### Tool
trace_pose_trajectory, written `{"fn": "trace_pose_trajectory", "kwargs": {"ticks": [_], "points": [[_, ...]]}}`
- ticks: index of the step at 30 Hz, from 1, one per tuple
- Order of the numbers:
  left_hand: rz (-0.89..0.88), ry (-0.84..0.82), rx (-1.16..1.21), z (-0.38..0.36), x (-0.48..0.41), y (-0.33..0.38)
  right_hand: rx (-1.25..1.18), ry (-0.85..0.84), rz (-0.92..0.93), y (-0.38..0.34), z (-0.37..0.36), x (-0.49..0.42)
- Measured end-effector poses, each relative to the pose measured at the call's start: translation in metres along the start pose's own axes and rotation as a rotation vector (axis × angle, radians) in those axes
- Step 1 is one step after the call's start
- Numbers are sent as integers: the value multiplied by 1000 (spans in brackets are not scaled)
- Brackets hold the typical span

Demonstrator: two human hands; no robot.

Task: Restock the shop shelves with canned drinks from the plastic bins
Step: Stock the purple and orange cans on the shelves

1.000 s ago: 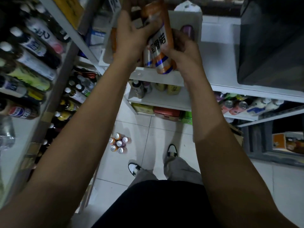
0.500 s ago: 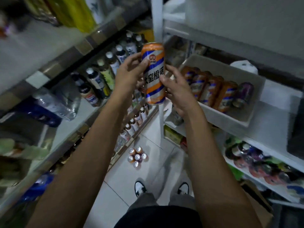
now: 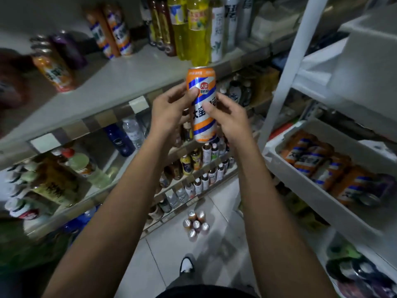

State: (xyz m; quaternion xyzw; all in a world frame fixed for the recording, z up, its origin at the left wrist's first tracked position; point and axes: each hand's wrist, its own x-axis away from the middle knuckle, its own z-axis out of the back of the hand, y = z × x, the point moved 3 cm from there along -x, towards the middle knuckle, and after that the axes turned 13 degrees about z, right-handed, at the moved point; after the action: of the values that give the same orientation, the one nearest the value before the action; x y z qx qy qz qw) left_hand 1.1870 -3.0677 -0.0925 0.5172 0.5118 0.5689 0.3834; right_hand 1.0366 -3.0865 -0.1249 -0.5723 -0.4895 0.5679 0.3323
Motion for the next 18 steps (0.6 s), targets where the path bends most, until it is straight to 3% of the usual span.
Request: {"fn": "trace_pose_trajectory", "kwargs": {"ticks": [18], "points": [[-145, 213, 14, 131, -19, 85, 11, -243, 47, -30, -144, -91]]}}
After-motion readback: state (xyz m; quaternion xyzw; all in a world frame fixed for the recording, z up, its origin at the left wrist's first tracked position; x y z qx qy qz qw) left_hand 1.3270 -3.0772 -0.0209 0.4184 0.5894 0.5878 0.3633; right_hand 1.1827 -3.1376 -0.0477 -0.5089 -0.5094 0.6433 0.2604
